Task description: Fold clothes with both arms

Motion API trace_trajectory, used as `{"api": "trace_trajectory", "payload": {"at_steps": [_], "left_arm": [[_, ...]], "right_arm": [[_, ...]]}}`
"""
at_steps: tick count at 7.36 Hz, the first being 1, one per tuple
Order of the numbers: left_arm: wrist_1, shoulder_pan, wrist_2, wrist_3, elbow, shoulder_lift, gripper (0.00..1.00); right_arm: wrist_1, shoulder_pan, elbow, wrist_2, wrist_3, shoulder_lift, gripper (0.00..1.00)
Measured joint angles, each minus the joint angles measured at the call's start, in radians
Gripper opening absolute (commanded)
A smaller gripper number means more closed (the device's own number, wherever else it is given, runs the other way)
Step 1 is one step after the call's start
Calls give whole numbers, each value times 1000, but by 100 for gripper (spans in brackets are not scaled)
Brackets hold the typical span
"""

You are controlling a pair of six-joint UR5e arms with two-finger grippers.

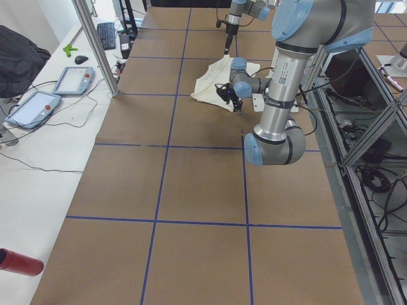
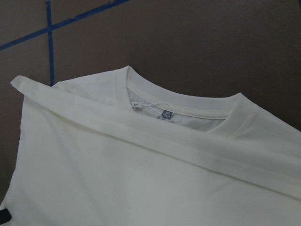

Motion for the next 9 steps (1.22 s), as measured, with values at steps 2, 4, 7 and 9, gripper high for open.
{"api": "trace_trajectory", "payload": {"at_steps": [2, 4, 7, 9], "left_arm": [[-1, 0, 0, 1, 11, -2, 20], [0, 0, 0, 4, 11, -3, 0], [1, -13, -5, 15, -5, -7, 0], [1, -97, -5, 23, 1, -35, 0]], "right_arm": [[0, 1, 1, 1, 0, 0, 100], [0, 1, 1, 1, 0, -1, 100], [0, 3, 1, 2, 0, -4, 100], [0, 3, 2, 2, 1, -5, 100]]}}
